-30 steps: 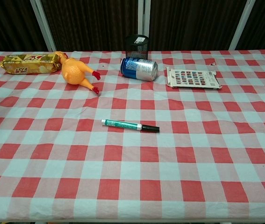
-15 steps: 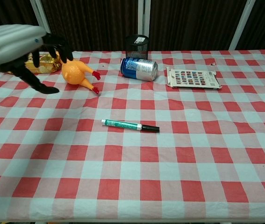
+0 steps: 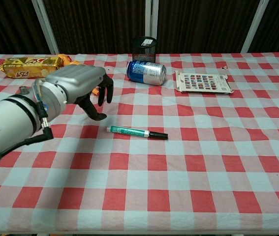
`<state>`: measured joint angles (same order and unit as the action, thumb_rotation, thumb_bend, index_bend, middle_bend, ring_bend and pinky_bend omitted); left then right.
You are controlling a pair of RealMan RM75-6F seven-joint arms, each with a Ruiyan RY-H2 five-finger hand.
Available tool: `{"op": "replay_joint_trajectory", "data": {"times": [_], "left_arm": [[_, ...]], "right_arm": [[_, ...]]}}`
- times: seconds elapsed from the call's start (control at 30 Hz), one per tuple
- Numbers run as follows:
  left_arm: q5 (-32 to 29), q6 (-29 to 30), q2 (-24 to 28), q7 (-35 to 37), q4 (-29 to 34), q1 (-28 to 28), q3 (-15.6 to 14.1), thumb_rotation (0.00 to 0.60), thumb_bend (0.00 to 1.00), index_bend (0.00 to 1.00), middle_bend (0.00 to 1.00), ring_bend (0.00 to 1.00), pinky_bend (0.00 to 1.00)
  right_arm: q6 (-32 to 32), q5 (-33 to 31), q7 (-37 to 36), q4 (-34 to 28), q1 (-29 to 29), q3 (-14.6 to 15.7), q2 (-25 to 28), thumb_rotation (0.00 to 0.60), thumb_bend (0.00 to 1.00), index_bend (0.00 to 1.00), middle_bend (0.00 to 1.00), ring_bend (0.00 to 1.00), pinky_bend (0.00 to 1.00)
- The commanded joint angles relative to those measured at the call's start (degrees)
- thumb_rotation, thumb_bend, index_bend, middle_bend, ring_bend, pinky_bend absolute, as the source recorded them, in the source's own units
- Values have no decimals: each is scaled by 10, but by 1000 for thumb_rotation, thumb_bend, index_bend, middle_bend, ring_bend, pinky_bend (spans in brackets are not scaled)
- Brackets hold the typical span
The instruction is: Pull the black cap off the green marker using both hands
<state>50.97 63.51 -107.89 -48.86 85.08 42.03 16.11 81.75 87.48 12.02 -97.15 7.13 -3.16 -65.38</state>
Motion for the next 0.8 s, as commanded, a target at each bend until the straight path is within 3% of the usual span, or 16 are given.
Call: {"op": "replay_joint_trajectory", "data": {"times": [0.03,0.27,0.43,0.8], "left_arm": [[1,1,-17,0,-20,12,-13,600,259,480,509,812,804],[-20,22,-46,-30,-37,21,-25,600,263,487,512,859,820],[-48,23,-64,-47,-52,34,-13,600,273,488,513,868,823],[-89,0,-64,-78,-61,60,-13,600,283,492,517,875,824]], "right_arm": [[-3,-2,2,-3,3,-1,3,600,272,47,117,0,118],[-7,-4,-4,6,8,-3,-2,600,271,49,117,0,118],[-9,-7,2,7,9,-3,-2,600,271,49,119,0,117],[-7,-14,-5,11,6,-1,-1,600,270,49,120,0,117]]}}
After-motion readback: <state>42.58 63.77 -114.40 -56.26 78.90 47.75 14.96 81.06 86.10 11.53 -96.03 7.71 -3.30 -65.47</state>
